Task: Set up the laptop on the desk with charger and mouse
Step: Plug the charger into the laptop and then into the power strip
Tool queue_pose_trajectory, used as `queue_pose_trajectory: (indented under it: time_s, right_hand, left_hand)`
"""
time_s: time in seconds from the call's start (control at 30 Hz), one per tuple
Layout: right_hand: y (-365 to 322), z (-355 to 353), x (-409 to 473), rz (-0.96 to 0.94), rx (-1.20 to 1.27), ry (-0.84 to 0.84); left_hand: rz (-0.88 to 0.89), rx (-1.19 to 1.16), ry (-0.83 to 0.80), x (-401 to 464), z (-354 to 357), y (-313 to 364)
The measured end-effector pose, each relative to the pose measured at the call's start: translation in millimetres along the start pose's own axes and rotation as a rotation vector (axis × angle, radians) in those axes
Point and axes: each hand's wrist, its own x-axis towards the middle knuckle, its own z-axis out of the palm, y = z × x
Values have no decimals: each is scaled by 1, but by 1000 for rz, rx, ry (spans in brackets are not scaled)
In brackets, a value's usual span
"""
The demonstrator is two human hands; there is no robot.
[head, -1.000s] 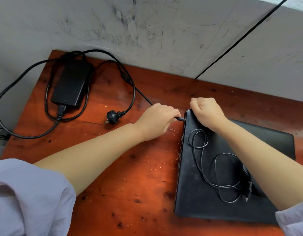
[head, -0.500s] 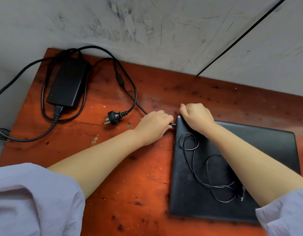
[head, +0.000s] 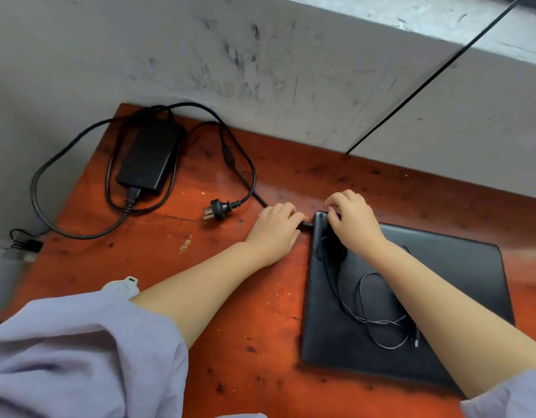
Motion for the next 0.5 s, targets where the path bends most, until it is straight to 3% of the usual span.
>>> queue_pose_trajectory:
  time_s: [0.1, 0.17, 0.33, 0.4, 0.5]
  right_hand:
    - [-50, 0, 6, -41, 138, 23]
    - [-89, 10, 13, 30, 329, -45]
    - [-159, 57, 32, 489, 779, -330]
    - [-168, 72, 36, 603, 890, -322]
    - [-172, 81, 39, 621, 886, -246]
  left_hand:
    - [-20, -9, 118, -41, -17, -6]
    - [-66, -15, 181, -75, -30, -16]
    - [-265, 2, 278, -161, -50, -53]
    - [-346, 28, 304, -193, -52, -68]
    - [-461, 74, 335, -232, -47, -82]
